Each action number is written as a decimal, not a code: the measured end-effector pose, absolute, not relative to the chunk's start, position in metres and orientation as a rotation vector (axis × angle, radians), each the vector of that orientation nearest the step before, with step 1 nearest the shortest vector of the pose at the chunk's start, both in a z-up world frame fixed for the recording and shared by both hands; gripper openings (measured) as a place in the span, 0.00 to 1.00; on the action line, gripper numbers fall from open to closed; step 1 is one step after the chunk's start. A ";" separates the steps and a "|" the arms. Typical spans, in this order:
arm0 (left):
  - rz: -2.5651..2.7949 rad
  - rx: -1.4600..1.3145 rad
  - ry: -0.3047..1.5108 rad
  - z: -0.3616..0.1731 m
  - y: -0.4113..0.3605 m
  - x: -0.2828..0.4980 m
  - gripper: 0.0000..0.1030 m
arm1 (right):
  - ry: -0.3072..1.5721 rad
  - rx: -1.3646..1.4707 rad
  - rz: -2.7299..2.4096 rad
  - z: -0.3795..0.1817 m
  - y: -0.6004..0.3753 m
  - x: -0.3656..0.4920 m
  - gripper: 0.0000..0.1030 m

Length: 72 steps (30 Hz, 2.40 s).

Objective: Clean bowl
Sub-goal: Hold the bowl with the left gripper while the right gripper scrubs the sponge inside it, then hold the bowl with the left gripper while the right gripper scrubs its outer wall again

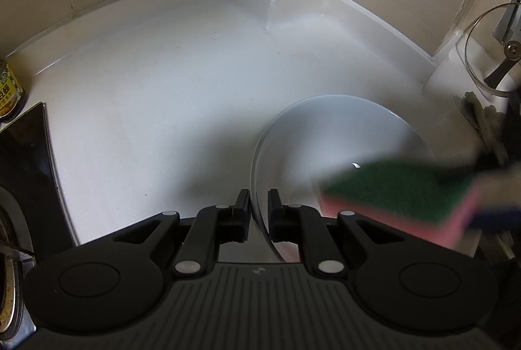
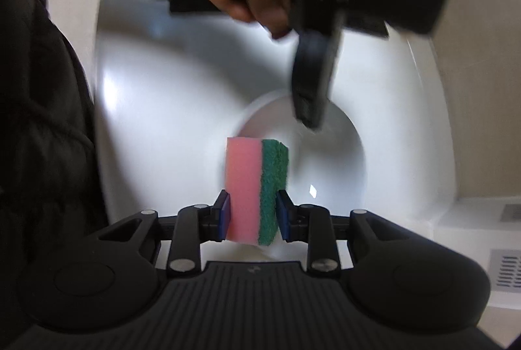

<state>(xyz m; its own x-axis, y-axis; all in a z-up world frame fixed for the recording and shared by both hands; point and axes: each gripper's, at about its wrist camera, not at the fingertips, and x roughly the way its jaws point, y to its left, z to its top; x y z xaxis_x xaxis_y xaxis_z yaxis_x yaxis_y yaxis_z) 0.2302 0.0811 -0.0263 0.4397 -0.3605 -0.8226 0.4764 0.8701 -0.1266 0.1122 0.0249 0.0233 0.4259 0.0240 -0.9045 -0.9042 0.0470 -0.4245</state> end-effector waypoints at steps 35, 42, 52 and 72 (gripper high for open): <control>-0.489 0.182 0.987 -0.031 0.075 0.239 0.08 | 0.800 -1.338 0.882 -0.004 0.018 0.071 0.25; -0.502 0.176 0.993 -0.034 0.076 0.240 0.07 | 0.849 -1.178 1.004 0.007 0.012 0.050 0.25; -0.492 0.183 1.009 -0.031 0.075 0.242 0.07 | 0.897 -0.215 0.410 0.086 -0.122 0.118 0.24; -0.570 0.200 1.059 -0.026 0.072 0.263 0.15 | 1.108 0.167 0.294 0.025 -0.153 0.196 0.24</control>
<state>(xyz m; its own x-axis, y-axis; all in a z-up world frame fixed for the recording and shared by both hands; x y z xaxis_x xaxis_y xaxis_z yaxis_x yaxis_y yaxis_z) 0.2633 0.0720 -0.0264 0.3621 -0.3455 -0.8658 0.5321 0.8392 -0.1123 0.1959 -0.1534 0.0248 0.4129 0.3149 -0.8546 -0.1495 0.9490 0.2775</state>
